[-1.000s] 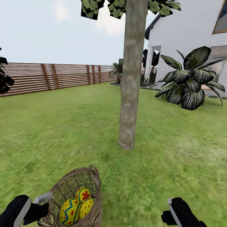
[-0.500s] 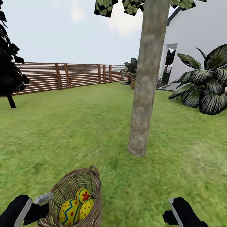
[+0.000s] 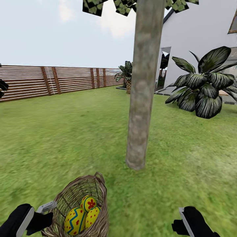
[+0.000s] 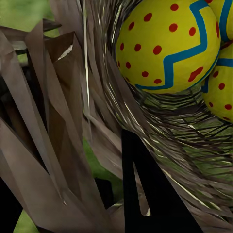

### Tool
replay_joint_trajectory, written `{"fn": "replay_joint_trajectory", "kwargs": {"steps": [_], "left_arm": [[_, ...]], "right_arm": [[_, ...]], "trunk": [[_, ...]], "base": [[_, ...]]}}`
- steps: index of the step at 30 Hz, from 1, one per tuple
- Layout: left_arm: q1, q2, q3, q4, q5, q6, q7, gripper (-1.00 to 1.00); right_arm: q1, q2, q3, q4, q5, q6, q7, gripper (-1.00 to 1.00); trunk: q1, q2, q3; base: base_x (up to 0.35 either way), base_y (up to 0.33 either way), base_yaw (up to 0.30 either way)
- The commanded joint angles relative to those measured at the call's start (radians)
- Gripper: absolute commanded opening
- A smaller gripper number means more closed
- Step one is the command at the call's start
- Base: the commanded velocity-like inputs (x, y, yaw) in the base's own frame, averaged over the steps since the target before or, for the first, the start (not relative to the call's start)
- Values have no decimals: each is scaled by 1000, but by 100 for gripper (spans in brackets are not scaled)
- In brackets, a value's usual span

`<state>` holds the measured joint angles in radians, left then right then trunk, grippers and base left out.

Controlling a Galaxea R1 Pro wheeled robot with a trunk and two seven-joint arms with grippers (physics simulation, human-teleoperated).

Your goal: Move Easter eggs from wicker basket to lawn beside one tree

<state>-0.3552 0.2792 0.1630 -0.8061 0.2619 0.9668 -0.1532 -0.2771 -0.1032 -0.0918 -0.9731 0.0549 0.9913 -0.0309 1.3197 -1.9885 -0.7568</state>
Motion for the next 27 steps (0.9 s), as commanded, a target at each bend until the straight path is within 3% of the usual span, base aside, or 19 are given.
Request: {"fn": "replay_joint_trajectory", "kwargs": {"steps": [1,4,27], "left_arm": [[-1,0,3,-1,0,5,-8,-100],[-1,0,3,-1,0,6,-9,-100],[-1,-8,1,1,-1,6,-7,-100]], "right_arm": [[-1,0,0,-1,5,4,2,100],[-1,0,0,-1,5,4,2,100],[-1,3,9,-1,6,4,2,100]], "trunk": [[0,0,-1],[0,0,-1],[89,-161,-73]], "base": [[230,0,-10],[39,0,-2],[0,0,0]]}}
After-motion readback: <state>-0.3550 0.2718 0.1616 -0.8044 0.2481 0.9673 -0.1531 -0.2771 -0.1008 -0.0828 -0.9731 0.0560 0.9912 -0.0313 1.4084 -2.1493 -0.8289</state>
